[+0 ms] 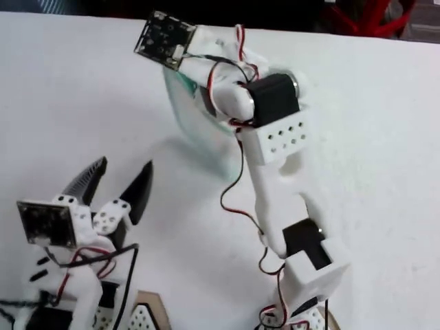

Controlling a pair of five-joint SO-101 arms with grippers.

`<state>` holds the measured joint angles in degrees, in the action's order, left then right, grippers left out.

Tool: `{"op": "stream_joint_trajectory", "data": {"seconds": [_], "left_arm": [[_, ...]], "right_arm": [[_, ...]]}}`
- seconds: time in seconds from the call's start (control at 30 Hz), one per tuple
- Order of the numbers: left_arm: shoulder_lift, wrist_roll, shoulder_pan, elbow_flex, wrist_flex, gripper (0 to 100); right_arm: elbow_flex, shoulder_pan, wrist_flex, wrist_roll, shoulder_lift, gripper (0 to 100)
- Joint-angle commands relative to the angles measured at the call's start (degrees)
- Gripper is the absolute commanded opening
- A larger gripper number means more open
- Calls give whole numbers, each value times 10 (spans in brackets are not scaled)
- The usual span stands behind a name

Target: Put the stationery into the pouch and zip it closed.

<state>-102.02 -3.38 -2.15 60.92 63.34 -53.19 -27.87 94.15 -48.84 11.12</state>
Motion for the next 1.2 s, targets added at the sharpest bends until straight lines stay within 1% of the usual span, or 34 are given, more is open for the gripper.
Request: {"op": "stream_joint_trajectory", "data": {"seconds": [0.0,0.03,0.13,0.27,0.47,0.6,0.73,0.87,0.93,1.07,1.17], "left_arm": [[-2,5,5,28,-48,268],[-2,6,5,35,-55,268],[-2,8,5,41,-62,268],[-2,18,4,42,-62,268],[-3,16,5,50,-62,268],[-4,18,6,76,-92,268],[-4,18,6,96,-115,268],[-6,18,-7,97,-118,268],[-6,25,-32,97,-114,268],[-6,99,-93,97,-84,268],[-7,129,-138,96,-66,268]], "right_arm": [[-28,-15,48,-82,-11,18],[-26,-19,48,-95,-11,18],[-22,-22,47,-104,-20,18],[12,-36,47,-168,-36,18],[147,-94,47,-285,-97,18],[249,-101,47,-349,-160,18],[309,-89,47,-368,-222,18],[369,-105,47,-381,-268,18],[399,-115,47,-382,-287,18],[459,-130,47,-383,-333,18],[505,-131,47,-384,-377,18]]}}
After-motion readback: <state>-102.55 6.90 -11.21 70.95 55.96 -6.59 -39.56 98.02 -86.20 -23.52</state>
